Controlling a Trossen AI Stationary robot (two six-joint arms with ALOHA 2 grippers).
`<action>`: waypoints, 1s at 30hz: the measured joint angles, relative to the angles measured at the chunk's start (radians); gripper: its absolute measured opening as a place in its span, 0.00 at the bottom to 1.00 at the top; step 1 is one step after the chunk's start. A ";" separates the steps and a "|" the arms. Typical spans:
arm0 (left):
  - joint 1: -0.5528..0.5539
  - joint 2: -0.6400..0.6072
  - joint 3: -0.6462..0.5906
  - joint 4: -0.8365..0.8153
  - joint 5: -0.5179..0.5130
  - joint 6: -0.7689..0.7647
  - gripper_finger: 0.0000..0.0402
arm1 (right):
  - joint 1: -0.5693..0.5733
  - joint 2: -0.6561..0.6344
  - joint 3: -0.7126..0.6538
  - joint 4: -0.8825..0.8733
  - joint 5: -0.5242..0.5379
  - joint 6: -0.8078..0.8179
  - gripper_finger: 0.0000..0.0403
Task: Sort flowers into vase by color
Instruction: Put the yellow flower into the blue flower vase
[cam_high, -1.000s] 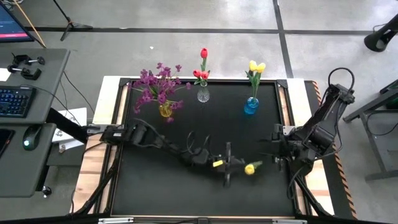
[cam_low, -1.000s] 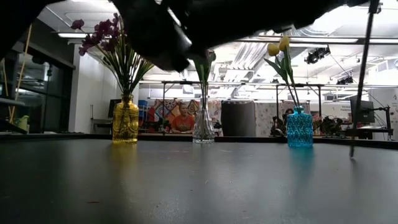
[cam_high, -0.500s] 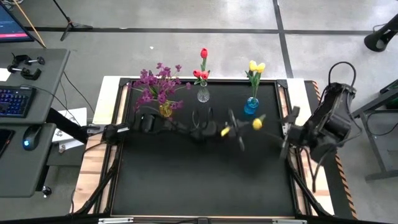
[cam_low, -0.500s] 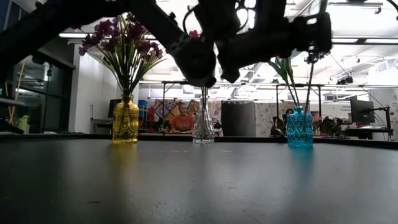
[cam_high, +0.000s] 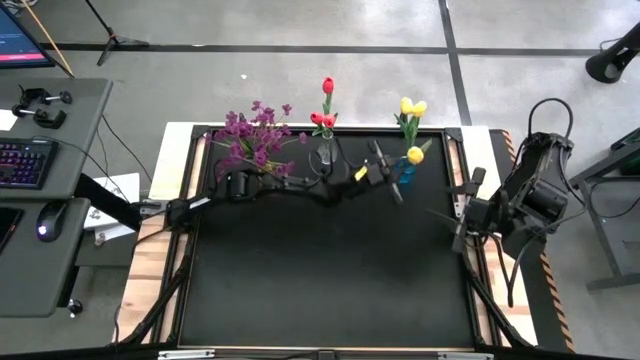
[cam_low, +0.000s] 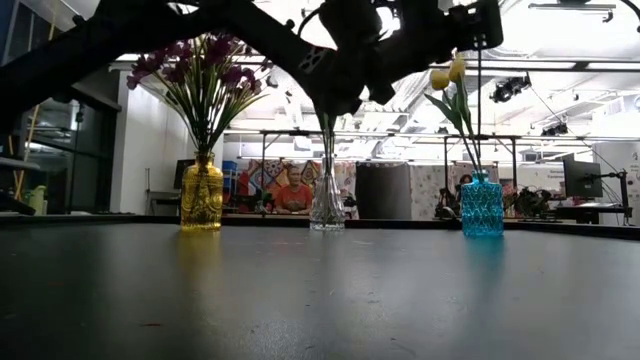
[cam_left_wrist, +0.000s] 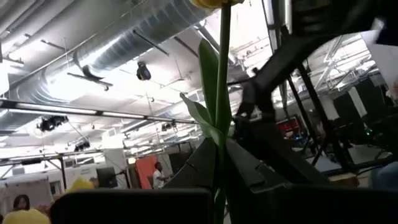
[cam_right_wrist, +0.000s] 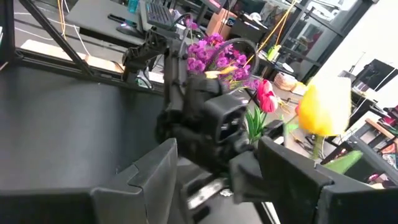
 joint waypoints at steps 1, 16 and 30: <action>0.008 0.000 0.014 -0.015 0.006 -0.009 0.00 | 0.000 0.000 0.000 0.000 0.000 0.003 0.53; 0.067 0.000 0.035 -0.090 0.107 -0.164 0.00 | 0.000 0.001 0.000 0.000 0.000 0.007 0.53; 0.083 0.000 0.035 -0.142 0.093 -0.172 0.00 | 0.000 0.002 -0.001 0.000 -0.015 0.010 0.53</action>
